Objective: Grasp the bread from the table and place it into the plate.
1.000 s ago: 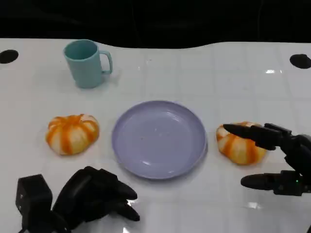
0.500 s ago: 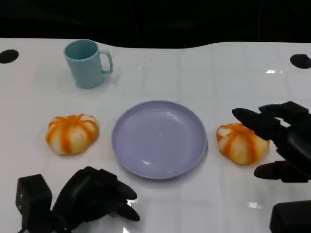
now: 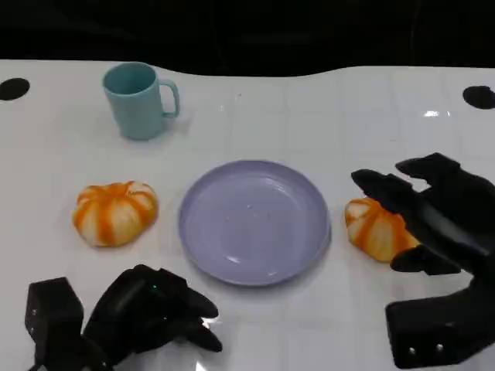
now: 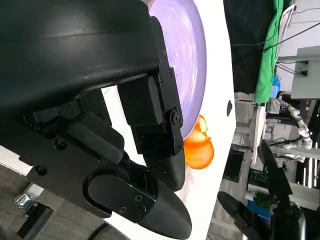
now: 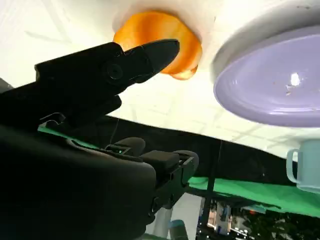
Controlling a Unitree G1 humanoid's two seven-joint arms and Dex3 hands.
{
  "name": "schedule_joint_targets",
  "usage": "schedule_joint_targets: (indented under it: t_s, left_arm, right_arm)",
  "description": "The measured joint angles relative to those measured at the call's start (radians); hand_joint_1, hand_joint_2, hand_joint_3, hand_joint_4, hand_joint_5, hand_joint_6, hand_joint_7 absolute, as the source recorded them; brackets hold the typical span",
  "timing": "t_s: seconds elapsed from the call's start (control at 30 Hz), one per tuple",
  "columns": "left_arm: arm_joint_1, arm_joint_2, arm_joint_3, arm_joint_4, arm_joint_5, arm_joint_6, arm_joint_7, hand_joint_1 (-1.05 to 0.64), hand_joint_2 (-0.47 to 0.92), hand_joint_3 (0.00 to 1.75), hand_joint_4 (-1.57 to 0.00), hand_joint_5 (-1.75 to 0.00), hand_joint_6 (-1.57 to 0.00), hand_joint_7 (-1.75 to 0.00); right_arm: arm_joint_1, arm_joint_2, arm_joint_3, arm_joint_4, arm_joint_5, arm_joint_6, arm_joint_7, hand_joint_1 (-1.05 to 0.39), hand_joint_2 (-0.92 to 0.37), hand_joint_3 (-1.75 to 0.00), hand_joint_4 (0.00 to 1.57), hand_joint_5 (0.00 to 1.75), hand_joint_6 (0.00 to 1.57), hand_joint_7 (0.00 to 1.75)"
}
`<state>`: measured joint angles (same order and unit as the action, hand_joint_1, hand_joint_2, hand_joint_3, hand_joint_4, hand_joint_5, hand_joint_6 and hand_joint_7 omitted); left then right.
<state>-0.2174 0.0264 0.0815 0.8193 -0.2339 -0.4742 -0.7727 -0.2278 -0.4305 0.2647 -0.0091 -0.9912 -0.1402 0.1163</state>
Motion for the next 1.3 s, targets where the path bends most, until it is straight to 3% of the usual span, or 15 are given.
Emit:
schedule_joint_targets:
  t_s: [0.23, 0.47, 0.7, 1.07, 1.17, 1.3]
  left_arm:
    - [0.002, -0.001, 0.0, -0.003, 0.001, -0.001, 0.005, -1.05, 0.78, 0.0, -1.57, -0.19, -1.56, -0.01]
    - [0.004, -0.001, -0.001, -0.007, 0.006, -0.002, 0.017, -1.05, 0.78, 0.0, -1.57, -0.2, -1.56, 0.0]
    - [0.008, -0.001, -0.002, -0.013, 0.001, 0.0, 0.017, -1.05, 0.77, 0.0, -1.57, -0.21, -1.56, -0.01]
    - [0.027, -0.001, -0.004, -0.046, 0.001, 0.017, 0.017, -1.05, 0.77, 0.0, -1.57, -0.22, -1.56, -0.01]
    - [0.033, -0.001, -0.004, -0.046, 0.0, 0.019, 0.017, -1.05, 0.77, 0.0, -1.57, -0.22, -1.56, -0.01]
    - [0.033, 0.0, -0.004, -0.046, -0.001, 0.019, 0.016, -1.05, 0.77, 0.0, -1.57, -0.22, -1.56, 0.0]
  right_arm:
    - [-0.071, 0.025, 0.077, 0.118, -0.015, 0.041, -0.022, -0.63, -0.8, 0.0, 0.19, 0.31, 0.28, 0.01]
    - [-0.118, 0.035, 0.118, 0.211, -0.014, 0.061, -0.043, -0.61, -0.8, 0.0, 0.19, 0.27, 0.28, 0.0]
    - [-0.19, 0.051, 0.171, 0.417, -0.015, 0.09, -0.092, -0.6, -0.83, -0.01, 0.2, 0.22, 0.26, 0.0]
    - [-0.25, 0.053, 0.202, 0.557, 0.02, 0.106, -0.128, -0.6, -0.84, 0.0, 0.21, 0.16, 0.25, 0.0]
    - [-0.257, 0.053, 0.204, 0.592, 0.034, 0.103, -0.139, -0.55, -0.86, -0.01, 0.24, 0.16, 0.26, 0.01]
    - [-0.279, 0.064, 0.202, 0.672, 0.08, 0.057, -0.216, -0.36, -0.88, -0.01, 0.43, 0.19, 0.38, 0.04]
